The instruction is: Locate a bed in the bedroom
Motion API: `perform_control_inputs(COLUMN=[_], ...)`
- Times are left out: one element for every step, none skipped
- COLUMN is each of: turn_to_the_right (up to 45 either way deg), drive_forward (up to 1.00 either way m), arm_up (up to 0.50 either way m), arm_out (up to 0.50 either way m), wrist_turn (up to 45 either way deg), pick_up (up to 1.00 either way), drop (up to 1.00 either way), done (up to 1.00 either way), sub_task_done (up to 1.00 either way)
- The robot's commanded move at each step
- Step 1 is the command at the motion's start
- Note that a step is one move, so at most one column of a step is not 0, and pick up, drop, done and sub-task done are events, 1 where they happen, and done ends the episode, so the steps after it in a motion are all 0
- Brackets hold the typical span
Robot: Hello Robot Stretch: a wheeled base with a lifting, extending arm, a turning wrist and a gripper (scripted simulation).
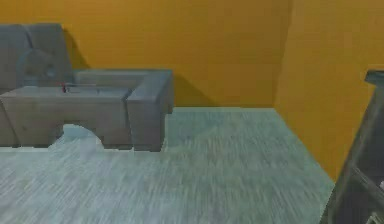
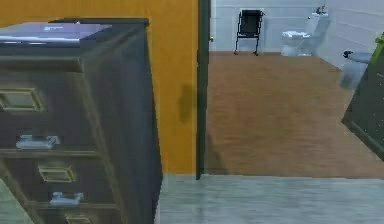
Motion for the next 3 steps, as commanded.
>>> perform_control_inputs(turn_to_the_right=[0.0,18.0,0.0], drive_forward=[1.0,0.0,0.55], arm_up=[0.0,0.0,0.0], arm_out=[0.0,0.0,0.0], wrist_turn=[0.0,0.0,0.0], pick_up=[0.0,0.0,0.0], drop=[0.0,0.0,0.0], done=[0.0,0.0,0.0], sub_task_done=[0.0,0.0,0.0])
